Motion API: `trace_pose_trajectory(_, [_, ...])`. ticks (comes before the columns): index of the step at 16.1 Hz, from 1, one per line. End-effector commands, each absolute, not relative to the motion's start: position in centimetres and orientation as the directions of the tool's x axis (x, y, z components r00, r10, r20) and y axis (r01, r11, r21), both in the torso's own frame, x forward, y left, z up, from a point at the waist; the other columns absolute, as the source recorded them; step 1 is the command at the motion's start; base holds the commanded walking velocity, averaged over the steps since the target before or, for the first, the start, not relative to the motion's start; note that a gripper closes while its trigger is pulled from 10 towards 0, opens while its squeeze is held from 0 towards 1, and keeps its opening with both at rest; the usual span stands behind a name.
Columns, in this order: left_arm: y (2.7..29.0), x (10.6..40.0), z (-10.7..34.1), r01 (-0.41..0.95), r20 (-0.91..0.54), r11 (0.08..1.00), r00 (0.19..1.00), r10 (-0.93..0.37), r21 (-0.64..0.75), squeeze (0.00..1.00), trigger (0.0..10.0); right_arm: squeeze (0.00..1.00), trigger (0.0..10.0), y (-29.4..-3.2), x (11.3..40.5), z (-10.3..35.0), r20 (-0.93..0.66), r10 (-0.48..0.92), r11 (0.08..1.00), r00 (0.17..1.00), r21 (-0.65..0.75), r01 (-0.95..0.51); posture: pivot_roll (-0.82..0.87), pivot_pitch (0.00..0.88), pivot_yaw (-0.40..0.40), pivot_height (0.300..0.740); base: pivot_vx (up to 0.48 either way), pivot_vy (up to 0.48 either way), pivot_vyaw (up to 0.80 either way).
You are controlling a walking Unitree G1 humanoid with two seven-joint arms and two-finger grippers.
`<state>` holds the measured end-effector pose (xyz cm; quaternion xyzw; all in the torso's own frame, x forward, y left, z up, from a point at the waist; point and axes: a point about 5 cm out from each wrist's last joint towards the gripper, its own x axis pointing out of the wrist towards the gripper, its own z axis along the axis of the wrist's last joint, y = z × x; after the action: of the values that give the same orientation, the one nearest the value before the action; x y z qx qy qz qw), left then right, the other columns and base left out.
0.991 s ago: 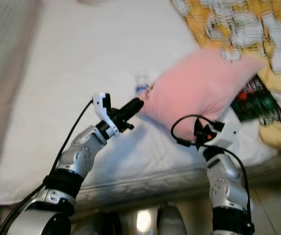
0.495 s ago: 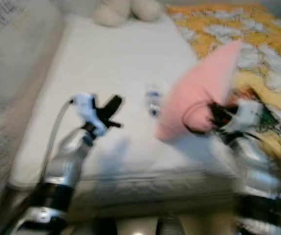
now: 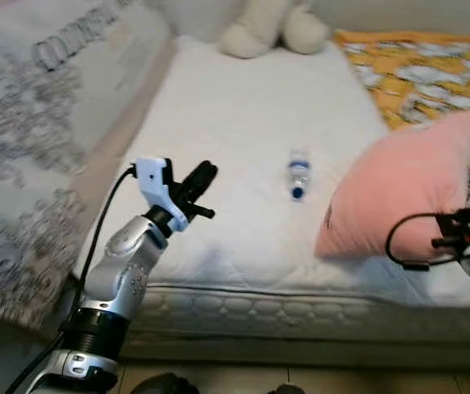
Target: Clean up the room
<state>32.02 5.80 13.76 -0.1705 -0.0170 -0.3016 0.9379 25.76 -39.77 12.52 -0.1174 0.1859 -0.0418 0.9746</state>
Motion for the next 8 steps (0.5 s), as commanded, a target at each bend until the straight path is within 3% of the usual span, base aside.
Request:
trace_pose_trajectory(1, [5.0, 31.9, 14.1, 0.605, 0.138, 0.739, 0.793, -0.594, -0.298, 0.0, 10.0, 0.0, 0.0, -41.1, 26.2, 15.3, -0.28, -0.161, 0.951, 0.946, -0.302, 0.072, -0.15, 0.0, 0.089, 0.719, 0.0, 0.0, 0.0])
trace_pose_trajectory(5, [4.7, 31.8, 13.8, 0.613, 0.131, 0.726, 0.784, -0.606, -0.312, 0.0, 10.0, 0.0, 0.0, -43.6, 25.7, 17.5, -0.262, -0.307, 0.867, 0.915, -0.473, 0.155, -0.15, 0.0, 0.088, 0.719, 0.0, 0.0, 0.0])
trace_pose_trajectory(6, [4.4, 31.8, 13.6, 0.608, 0.115, 0.745, 0.79, -0.602, -0.275, 0.0, 10.0, 0.0, 4.9, -43.7, 25.8, 17.1, -0.267, -0.351, 0.845, 0.898, -0.503, 0.181, -0.16, 0.0, 0.082, 0.719, 0.0, 0.0, 0.0])
trace_pose_trajectory(7, [4.2, 31.8, 13.6, 0.607, 0.109, 0.752, 0.792, -0.601, -0.257, 0.0, 10.0, 0.0, 4.9, -43.7, 25.8, 16.9, -0.268, -0.364, 0.841, 0.892, -0.506, 0.191, -0.16, 0.0, 0.082, 0.719, 0.0, 0.0, 0.0])
trace_pose_trajectory(8, [4.0, 31.8, 13.5, 0.606, 0.1, 0.755, 0.792, -0.602, -0.251, 0.0, 10.0, 1.0, 10.0, -43.1, 26.2, 16.3, -0.232, -0.379, 0.847, 0.896, -0.477, 0.235, -0.16, 0.0, 0.083, 0.719, 0.0, 0.0, 0.0])
